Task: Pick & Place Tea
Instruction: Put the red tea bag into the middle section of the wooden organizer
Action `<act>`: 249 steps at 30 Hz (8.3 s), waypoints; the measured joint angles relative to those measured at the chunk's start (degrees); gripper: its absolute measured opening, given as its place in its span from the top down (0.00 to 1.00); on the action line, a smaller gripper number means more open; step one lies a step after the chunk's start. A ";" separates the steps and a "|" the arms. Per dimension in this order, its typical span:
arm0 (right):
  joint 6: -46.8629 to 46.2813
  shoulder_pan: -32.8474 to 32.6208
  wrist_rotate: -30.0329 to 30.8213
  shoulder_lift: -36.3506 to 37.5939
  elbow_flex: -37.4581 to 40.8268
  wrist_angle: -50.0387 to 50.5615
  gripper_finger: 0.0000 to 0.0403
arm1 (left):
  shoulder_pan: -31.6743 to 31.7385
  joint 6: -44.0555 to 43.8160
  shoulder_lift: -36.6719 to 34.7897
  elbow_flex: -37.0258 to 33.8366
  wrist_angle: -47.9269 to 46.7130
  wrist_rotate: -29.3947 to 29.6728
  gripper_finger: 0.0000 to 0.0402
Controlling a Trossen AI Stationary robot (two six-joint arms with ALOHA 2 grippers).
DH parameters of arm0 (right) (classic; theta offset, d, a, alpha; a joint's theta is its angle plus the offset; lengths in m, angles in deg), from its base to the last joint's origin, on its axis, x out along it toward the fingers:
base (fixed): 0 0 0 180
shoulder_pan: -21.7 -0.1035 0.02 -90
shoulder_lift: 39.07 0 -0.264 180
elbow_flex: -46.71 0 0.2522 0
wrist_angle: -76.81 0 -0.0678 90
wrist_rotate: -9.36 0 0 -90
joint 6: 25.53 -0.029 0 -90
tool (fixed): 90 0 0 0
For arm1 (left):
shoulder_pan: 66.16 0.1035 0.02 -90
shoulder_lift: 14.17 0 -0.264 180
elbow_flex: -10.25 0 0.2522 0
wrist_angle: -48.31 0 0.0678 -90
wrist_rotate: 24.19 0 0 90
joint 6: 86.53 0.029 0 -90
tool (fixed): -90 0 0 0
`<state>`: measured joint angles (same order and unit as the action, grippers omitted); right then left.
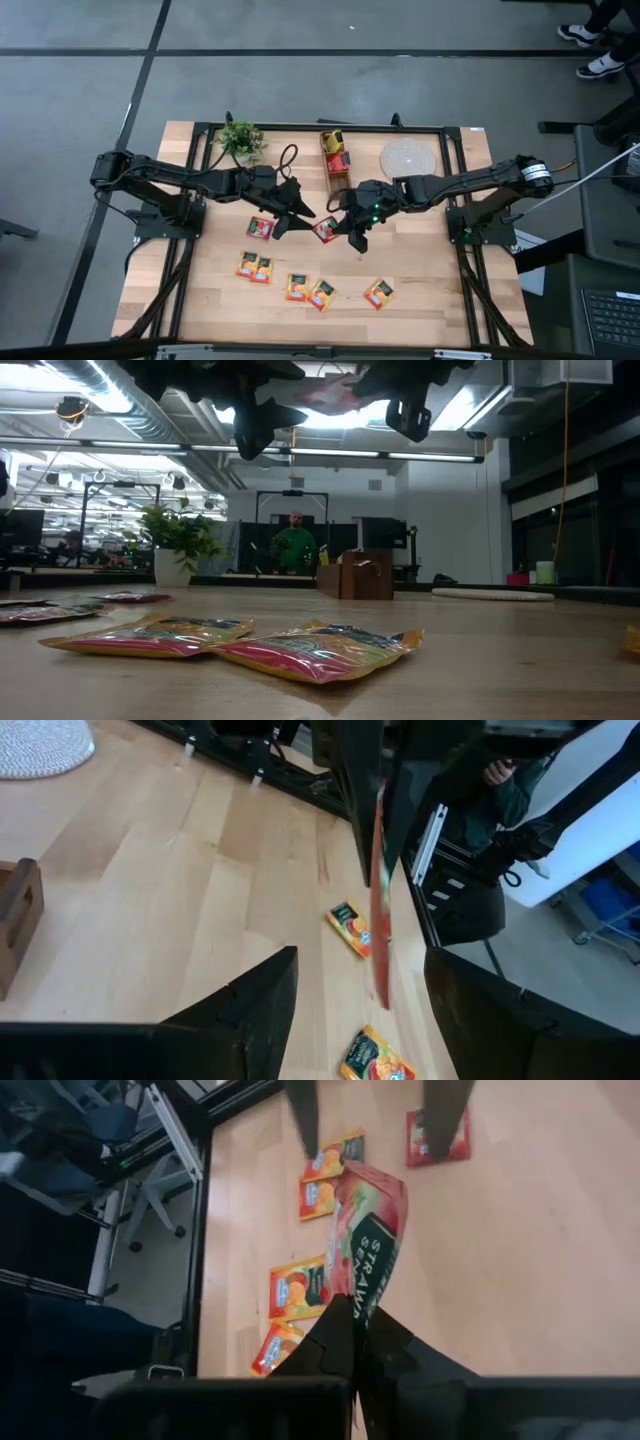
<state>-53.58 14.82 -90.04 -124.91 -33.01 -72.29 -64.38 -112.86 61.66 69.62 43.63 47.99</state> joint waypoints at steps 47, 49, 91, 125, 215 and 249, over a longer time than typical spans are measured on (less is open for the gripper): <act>1.45 0.11 5.30 -4.44 0.09 -9.16 0.99 | -0.33 -3.49 0.61 0.07 -0.31 -4.35 0.78; 1.42 0.11 5.27 -4.42 0.09 -9.17 0.99 | -0.33 -3.05 0.61 0.04 -0.33 -4.35 0.86; 22.71 3.05 8.30 11.74 0.02 -3.49 0.51 | -4.37 38.56 0.37 14.96 -21.47 24.17 0.99; 50.68 3.02 20.49 9.27 0.08 -2.75 0.51 | -4.15 47.08 0.55 16.28 -22.16 39.17 0.99; 64.86 25.79 15.10 4.08 -5.39 17.71 1.00 | 9.46 27.30 -12.24 16.28 -25.22 28.64 0.62; 124.35 34.36 7.86 -4.17 -5.73 17.62 1.00 | 10.77 24.09 -12.24 16.28 -23.47 34.89 0.61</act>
<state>70.76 49.18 -82.17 -129.08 -38.73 -54.67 -53.60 -88.77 49.42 85.90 20.16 82.87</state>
